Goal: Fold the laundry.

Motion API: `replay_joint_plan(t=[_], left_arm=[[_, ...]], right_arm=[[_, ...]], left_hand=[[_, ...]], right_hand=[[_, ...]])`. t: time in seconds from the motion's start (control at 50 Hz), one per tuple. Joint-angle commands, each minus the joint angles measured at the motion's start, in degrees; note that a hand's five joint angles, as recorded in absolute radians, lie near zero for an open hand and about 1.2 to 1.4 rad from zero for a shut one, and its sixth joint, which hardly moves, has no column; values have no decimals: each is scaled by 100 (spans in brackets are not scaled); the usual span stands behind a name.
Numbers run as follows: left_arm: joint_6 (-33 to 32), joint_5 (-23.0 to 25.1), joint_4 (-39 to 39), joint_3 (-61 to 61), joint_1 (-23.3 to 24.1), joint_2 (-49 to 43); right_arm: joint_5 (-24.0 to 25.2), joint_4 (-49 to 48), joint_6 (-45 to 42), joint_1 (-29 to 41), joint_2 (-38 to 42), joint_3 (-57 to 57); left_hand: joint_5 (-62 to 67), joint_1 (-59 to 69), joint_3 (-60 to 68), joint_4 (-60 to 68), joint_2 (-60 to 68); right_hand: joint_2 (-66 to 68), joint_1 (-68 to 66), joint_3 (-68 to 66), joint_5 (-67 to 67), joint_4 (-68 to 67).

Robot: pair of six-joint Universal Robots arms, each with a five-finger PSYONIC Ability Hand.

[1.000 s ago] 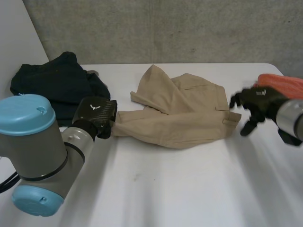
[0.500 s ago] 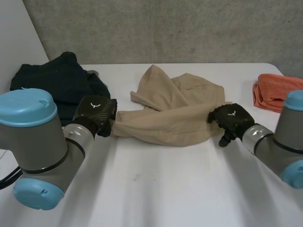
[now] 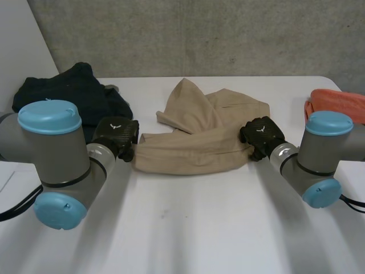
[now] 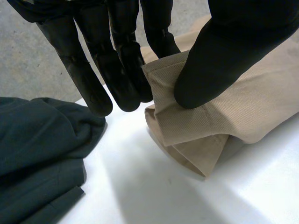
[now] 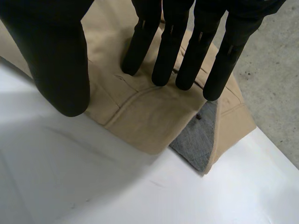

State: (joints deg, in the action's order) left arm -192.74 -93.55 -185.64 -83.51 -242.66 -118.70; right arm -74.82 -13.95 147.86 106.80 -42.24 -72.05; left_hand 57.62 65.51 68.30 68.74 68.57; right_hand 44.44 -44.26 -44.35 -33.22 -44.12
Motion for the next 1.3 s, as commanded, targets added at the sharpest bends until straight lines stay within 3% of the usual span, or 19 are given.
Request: replay_joint_plan(t=[0.02,0.04,0.14,0.32,0.42,0.54,0.68,0.84,0.88,0.9,0.94,1.04,1.12,1.22,1.3], left_arm=[[70,4,54,10,-18,-4],[96,4,54,28,-27,14],[193,4,282,45,-36,303],[149,-31,1337,212,-18,2227],[0,-22,1680,475,34,3098],[-246,-66,2180,722,148,3240],[-326,-101,2146,722,175,2354],[-238,39,1338,1073,149,552],[-116,4,1477,1039,184,567],[33,-40,1626,943,210,672],[314,-145,1776,750,201,987],[1149,-374,2102,231,289,1893],[1958,-155,2418,-629,666,2413],[2144,144,2340,-1167,1027,2116],[2065,-57,1919,-1185,1107,1518]], right_arm=[[-41,-90,-108,-28,243,252],[-42,-64,-151,-45,252,296],[-42,418,-257,-133,-160,262],[266,2905,-178,-598,-2911,761],[485,3907,-12,-968,-3404,1666],[740,4655,42,-855,-3274,2247],[425,4630,-116,-573,-2641,2064],[-199,4181,-451,-178,-1639,1862],[-305,4138,-416,-151,-1629,1643],[-323,4076,-398,-142,-1655,1476],[-305,3840,-372,-116,-1717,1239],[-314,3365,-380,-80,-1919,737],[-323,3145,-345,-107,-2103,420],[-288,3153,-284,-168,-2270,244],[-174,3100,-64,-273,-2604,-19]], left_hand=[[1238,1449,1170,1126,1143],[1238,1449,1170,1126,1143],[1238,1449,1170,1126,1143],[1238,1449,1170,1126,1143],[1238,1449,1170,1126,1143],[1238,1449,1170,1126,1143],[1238,1449,1170,1126,1143],[891,1101,822,778,795],[-2624,-2414,-2693,-2737,-2720],[-3511,-3300,-3580,-3624,-3607],[-4055,-3844,-4123,-4167,-4150],[-4177,-3966,-4245,-4289,-4272],[-3773,-3562,-3842,-3886,-3869],[-3957,-3746,-4025,-4069,-4052],[-4260,-4050,-4329,-4373,-4356]], right_hand=[[2271,-2289,-2280,-2393,-2303],[3544,-3561,-3552,-3666,-3576],[3556,-3574,-3565,-3678,-3588],[3556,-3574,-3565,-3678,-3588],[3556,-3574,-3565,-3678,-3588],[3556,-3574,-3565,-3678,-3588],[3556,-3574,-3565,-3678,-3588],[3556,-3574,-3565,-3678,-3588],[3556,-3574,-3565,-3678,-3588],[3556,-3574,-3565,-3678,-3588],[3556,-3574,-3565,-3678,-3588],[3556,-3574,-3565,-3678,-3588],[3556,-3574,-3565,-3678,-3588],[3556,-3574,-3565,-3678,-3588],[3556,-3574,-3565,-3678,-3588]])
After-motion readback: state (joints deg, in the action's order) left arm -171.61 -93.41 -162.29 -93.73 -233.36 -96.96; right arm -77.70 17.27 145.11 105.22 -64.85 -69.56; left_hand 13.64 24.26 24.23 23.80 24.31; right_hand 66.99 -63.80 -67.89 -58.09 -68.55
